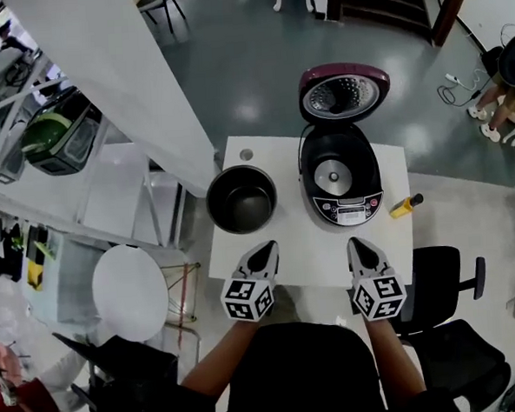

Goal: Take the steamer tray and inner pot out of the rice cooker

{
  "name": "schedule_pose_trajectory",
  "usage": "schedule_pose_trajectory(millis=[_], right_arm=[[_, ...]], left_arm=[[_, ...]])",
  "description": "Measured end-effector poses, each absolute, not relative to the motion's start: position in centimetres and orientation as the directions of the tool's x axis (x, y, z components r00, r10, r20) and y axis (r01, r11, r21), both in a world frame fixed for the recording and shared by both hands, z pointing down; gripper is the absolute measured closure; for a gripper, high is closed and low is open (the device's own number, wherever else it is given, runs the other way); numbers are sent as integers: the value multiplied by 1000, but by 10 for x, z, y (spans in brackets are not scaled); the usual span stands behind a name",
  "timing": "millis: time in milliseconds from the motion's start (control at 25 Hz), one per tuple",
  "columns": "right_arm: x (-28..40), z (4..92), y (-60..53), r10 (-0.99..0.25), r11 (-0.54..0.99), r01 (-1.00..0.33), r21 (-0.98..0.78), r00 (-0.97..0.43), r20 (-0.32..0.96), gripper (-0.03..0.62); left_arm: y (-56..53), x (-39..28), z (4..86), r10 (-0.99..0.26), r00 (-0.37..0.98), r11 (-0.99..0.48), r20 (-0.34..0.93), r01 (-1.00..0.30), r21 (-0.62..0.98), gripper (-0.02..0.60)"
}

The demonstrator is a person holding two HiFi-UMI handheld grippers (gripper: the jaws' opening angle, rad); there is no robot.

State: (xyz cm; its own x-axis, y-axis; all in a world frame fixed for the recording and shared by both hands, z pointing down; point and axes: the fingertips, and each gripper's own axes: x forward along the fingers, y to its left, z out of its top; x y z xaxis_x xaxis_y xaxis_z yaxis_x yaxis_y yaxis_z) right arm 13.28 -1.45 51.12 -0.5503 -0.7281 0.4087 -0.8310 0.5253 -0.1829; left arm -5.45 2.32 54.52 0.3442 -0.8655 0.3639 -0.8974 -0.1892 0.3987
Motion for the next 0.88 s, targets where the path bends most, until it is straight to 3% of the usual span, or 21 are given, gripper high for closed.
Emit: schedule_pose_trajectory(millis=[480,880], right_arm=[[298,503,89,-790,481,-857,-183,-515,334,594],[323,481,149,-817,464,-874,-142,-485,312,594]], left_arm=[[139,68,513,-899,305,-201,314,-925,322,577],[194,75,490,-917,283,-213,282,-943,255,577]])
